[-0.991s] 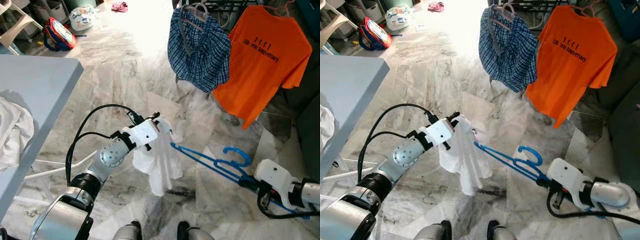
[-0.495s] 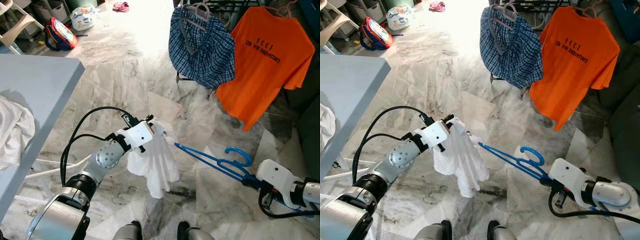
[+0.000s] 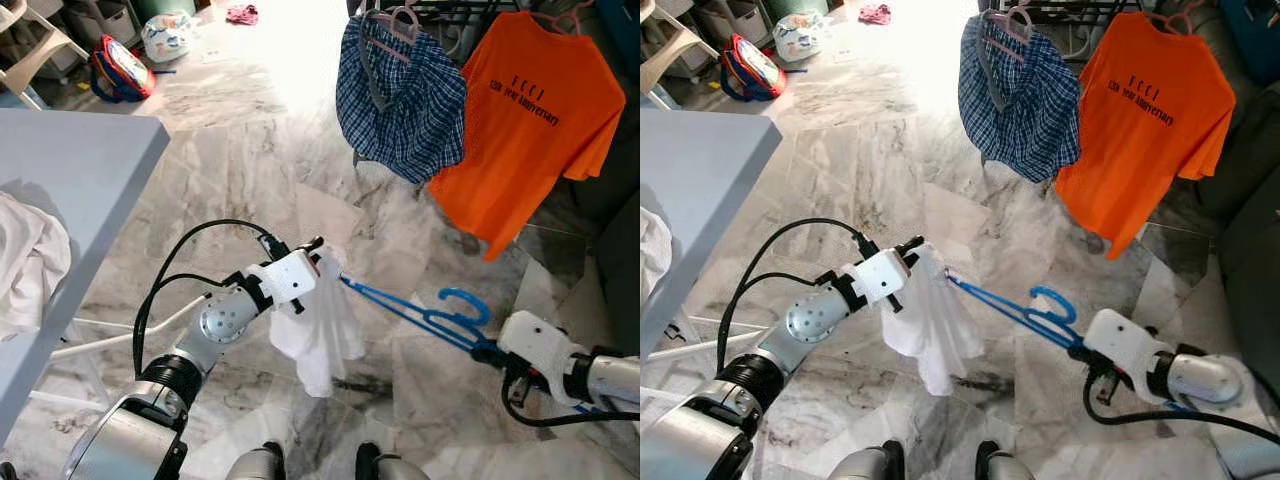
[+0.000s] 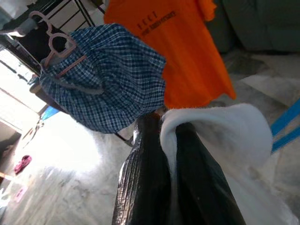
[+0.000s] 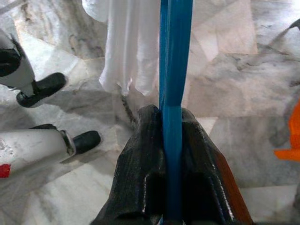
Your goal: Hang hanger
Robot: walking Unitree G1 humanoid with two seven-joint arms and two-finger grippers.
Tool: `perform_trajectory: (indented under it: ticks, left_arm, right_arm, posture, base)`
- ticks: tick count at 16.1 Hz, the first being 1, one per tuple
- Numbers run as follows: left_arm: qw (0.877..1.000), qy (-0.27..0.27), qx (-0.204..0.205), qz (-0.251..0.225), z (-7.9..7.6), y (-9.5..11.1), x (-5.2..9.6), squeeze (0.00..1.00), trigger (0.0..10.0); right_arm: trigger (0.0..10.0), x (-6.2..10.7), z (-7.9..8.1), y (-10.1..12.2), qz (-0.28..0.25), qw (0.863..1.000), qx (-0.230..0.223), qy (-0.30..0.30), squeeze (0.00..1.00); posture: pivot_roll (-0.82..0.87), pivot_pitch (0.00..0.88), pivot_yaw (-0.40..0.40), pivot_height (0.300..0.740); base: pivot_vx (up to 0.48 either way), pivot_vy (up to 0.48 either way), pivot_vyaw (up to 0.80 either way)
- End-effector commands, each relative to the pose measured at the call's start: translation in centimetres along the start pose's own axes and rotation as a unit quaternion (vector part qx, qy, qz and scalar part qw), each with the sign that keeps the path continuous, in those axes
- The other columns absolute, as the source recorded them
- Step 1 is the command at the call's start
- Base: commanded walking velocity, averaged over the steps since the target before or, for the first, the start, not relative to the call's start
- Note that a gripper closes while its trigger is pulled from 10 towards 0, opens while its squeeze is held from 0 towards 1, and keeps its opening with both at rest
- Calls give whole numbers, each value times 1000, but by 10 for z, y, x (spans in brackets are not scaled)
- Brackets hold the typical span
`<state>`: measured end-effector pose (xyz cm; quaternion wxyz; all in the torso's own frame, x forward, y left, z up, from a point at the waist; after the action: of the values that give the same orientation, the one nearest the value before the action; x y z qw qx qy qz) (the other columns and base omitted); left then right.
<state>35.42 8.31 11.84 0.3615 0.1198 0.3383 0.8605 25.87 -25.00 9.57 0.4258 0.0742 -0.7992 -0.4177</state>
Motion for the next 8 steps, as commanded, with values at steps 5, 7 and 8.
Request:
perform_trajectory:
  ticks: [5, 7, 8]
  left_arm:
    - [998, -20, 9, -60, -8, 19, -6, 0, 10000]
    - [996, -41, 20, -70, -15, 22, -6, 0, 10000]
    - [996, -48, 22, -75, -17, 24, -6, 0, 10000]
  right_arm:
    - [10000, -3, 5, 3, -8, 1000, 5, 20, 0]
    - [10000, -5, 5, 5, -13, 1000, 11, 20, 0]
    - [10000, -6, 5, 6, -14, 1000, 14, 22, 0]
  posture:
    - [-4, 207, 75, 740]
    - [-9, 208, 78, 740]
    - [-11, 208, 78, 740]
  base:
    - [0, 0, 0]
    - [0, 0, 0]
    - [0, 0, 0]
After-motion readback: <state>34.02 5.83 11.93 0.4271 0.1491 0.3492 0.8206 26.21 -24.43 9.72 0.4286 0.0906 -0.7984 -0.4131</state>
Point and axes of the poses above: a point about 5 cm out from each wrist's last joint towards the gripper, its own x axis pointing back from the gripper into the wrist, its own y axis along the axis of the wrist's last joint, z = x × y, the point moved 2 cm from there along -x, pointing out of the wrist towards the gripper, and after that the axes turned 6 degrees about -x, right-handed, at the moved point
